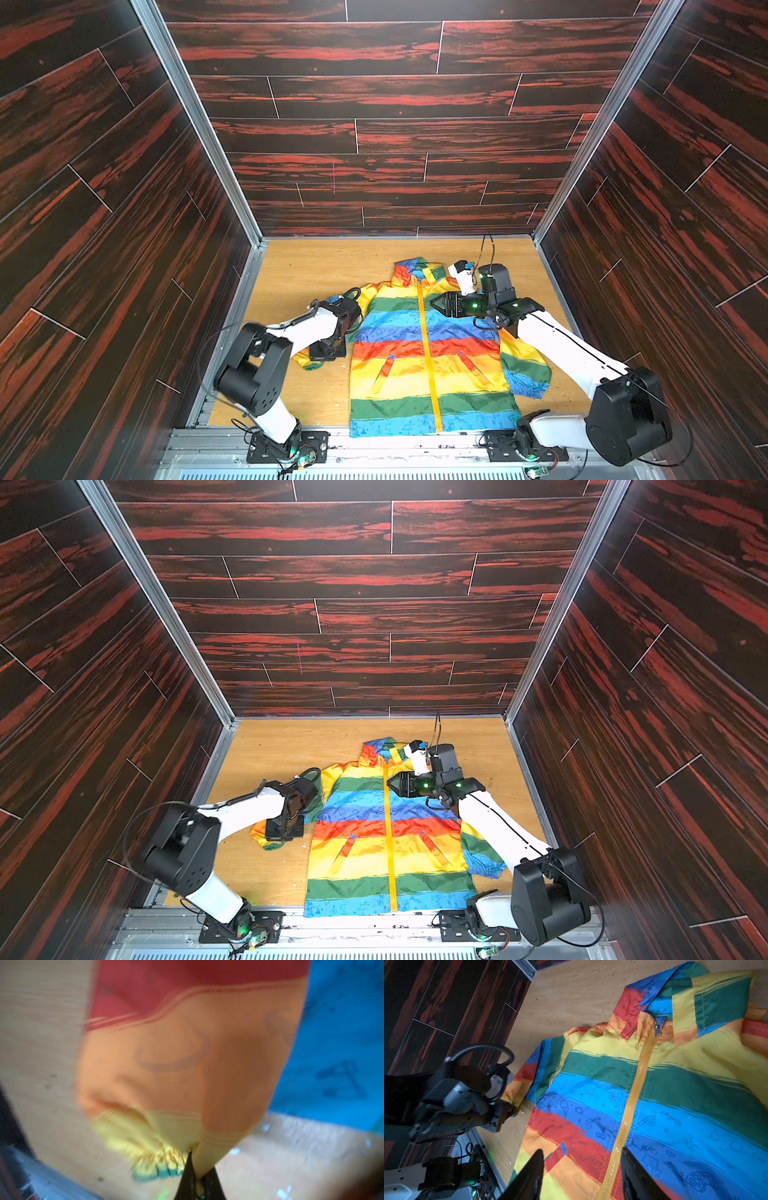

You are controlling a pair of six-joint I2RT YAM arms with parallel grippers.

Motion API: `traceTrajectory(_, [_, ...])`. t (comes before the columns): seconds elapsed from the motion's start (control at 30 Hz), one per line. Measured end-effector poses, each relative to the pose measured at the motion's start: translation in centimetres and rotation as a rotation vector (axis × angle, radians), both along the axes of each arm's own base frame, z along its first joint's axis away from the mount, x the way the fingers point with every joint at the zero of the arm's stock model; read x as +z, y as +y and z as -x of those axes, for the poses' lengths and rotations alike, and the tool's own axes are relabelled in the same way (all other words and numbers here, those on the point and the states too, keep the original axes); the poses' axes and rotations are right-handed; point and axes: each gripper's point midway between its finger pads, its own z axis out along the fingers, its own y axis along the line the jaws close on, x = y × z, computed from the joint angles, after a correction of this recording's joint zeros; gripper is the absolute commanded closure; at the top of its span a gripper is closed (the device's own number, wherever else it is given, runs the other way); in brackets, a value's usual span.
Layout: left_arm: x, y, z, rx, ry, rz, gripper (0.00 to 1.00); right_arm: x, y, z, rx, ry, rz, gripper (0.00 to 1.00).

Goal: Unzip the jacket
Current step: Flatten out the jacket at the center of the board.

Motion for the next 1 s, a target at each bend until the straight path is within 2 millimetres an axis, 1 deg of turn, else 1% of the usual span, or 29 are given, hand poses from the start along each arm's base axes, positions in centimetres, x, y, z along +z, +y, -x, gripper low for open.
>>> traceTrajectory(0.1, [3.7,0.8,-1.2,0.032,-0.084,0.011,1.00,0.3,0.2,0.0,0.008,-0.008,-0.011,0.40])
traceTrajectory(0.17, [5.9,2.0,-2.4,0.070,-0.138,0.011,1.00,0.6,0.5,0.1,0.025,-0.015,-0.025,0.40])
traceTrajectory(0.23, [7.4,3.7,-3.3,0.114,-0.171,-0.003,0.99,0.8,1.1,0.4,0.051,-0.025,-0.036,0.40])
traceTrajectory(0.3, [8.2,5.3,-3.6,0.154,-0.177,-0.016,0.95,1.1,1.7,0.7,0.074,-0.032,-0.047,0.40])
traceTrajectory(0.37, [8.5,7.1,-3.7,0.191,-0.164,-0.031,0.93,1.2,2.0,0.9,0.089,-0.036,-0.054,0.40])
traceTrajectory(0.4, [8.7,7.9,-3.8,0.204,-0.155,-0.041,0.90,1.3,2.1,1.0,0.095,-0.038,-0.058,0.40])
traceTrajectory(0.5, [8.8,10.0,-5.0,0.224,-0.133,-0.086,0.85,1.4,2.3,1.0,0.101,-0.043,-0.064,0.41])
traceTrajectory(0.57, [8.5,11.4,-6.3,0.221,-0.103,-0.136,0.74,1.5,2.3,1.0,0.102,-0.045,-0.066,0.41])
traceTrajectory(0.63, [7.8,13.0,-8.0,0.224,-0.069,-0.198,0.44,1.5,2.3,1.1,0.105,-0.043,-0.068,0.41])
traceTrajectory(0.67, [7.3,13.9,-9.0,0.234,-0.058,-0.233,0.38,1.5,2.4,1.1,0.108,-0.042,-0.069,0.41])
traceTrajectory(0.73, [6.5,16.1,-10.7,0.264,-0.028,-0.301,0.32,1.4,2.4,1.2,0.113,-0.038,-0.071,0.41])
traceTrajectory(0.8, [5.9,18.7,-11.7,0.303,-0.006,-0.374,0.31,1.4,2.5,1.2,0.113,-0.038,-0.069,0.41])
traceTrajectory(0.87, [5.9,20.3,-11.8,0.326,0.005,-0.411,0.33,1.2,2.2,0.8,0.086,-0.042,-0.047,0.46])
traceTrajectory(0.9, [6.2,20.9,-11.5,0.341,0.002,-0.413,0.35,0.9,1.8,0.4,0.052,-0.042,-0.025,0.49])
traceTrajectory(0.93, [6.6,21.0,-11.3,0.348,-0.008,-0.403,0.38,0.7,1.4,0.0,0.015,-0.036,-0.005,0.49])
traceTrajectory(0.97, [7.0,20.7,-11.4,0.351,-0.036,-0.365,0.39,0.3,0.7,-0.6,-0.037,-0.026,0.022,0.51])
traceTrajectory(1.0, [7.5,19.8,-11.5,0.344,-0.077,-0.305,0.40,0.0,-0.1,-1.3,-0.095,-0.012,0.048,0.53])
